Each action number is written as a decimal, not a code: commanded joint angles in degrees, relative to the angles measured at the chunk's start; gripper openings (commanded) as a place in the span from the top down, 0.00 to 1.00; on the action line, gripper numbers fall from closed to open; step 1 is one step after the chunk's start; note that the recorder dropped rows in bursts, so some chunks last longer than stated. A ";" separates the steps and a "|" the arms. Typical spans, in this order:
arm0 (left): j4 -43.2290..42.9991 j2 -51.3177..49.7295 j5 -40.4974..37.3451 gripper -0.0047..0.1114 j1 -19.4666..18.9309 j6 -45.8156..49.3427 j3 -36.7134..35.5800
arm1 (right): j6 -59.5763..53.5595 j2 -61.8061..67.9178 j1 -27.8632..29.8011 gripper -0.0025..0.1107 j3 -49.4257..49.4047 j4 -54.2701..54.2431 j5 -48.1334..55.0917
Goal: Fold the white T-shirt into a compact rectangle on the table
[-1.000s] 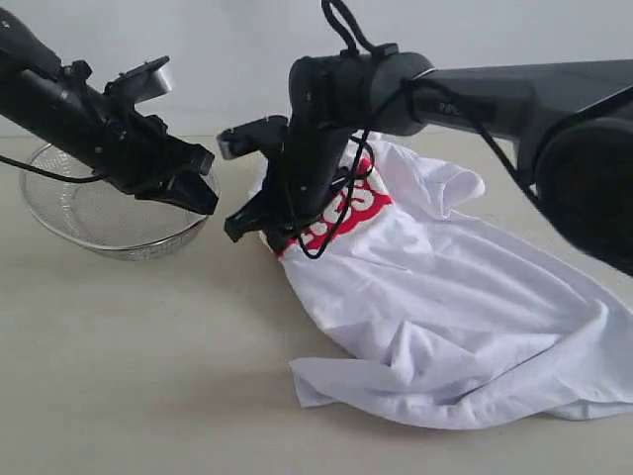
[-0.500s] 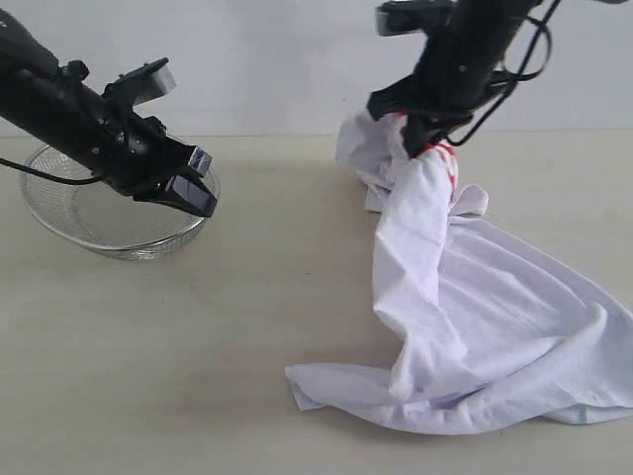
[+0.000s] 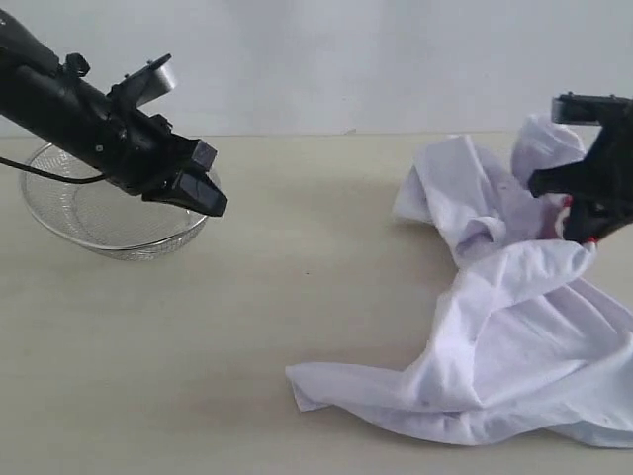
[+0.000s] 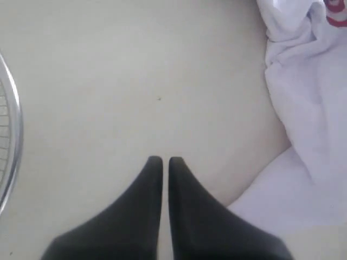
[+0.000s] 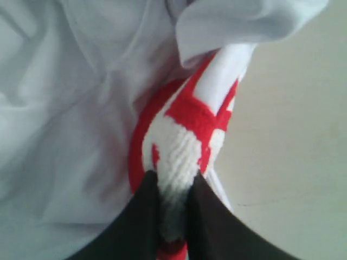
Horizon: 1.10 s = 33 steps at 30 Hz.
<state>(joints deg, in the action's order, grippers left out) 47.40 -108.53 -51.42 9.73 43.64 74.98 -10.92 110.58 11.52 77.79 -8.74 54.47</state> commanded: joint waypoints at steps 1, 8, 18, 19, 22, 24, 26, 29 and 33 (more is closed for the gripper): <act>1.29 0.80 0.49 0.92 3.04 1.00 -0.62 | -1.28 -0.80 4.02 0.98 -4.21 1.40 -1.22; 2.74 0.80 8.25 0.92 8.05 2.06 -5.01 | -1.28 0.99 6.17 0.84 -5.25 2.32 -0.63; 11.08 -3.13 15.60 0.92 10.20 11.67 -1.26 | -0.12 -3.32 5.97 0.23 -4.21 -0.13 7.33; 11.08 -3.78 15.60 0.92 10.20 11.67 0.24 | 0.13 -4.13 5.97 0.23 -3.56 -0.28 9.11; 11.08 -5.51 14.98 0.92 10.20 11.67 4.35 | 0.27 -6.84 5.97 0.23 -2.15 -0.60 14.97; 11.08 -8.02 14.77 0.92 10.20 11.47 8.99 | 1.58 -10.10 5.97 0.32 -2.00 -1.20 15.49; 11.08 -11.94 14.38 0.92 10.20 11.01 14.59 | 2.42 -12.54 5.97 0.69 -3.26 -1.98 15.49; 11.08 -18.71 7.50 0.92 8.96 8.20 23.51 | -0.72 -16.11 5.97 0.96 -9.18 -2.49 15.49; 17.76 -26.00 -6.28 0.92 6.76 6.57 31.59 | -4.02 -18.71 5.97 0.96 -19.13 -8.48 12.37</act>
<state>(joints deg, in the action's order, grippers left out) 61.72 -132.27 -51.56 16.99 50.60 104.03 -12.81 92.85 17.21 61.80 -13.78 69.25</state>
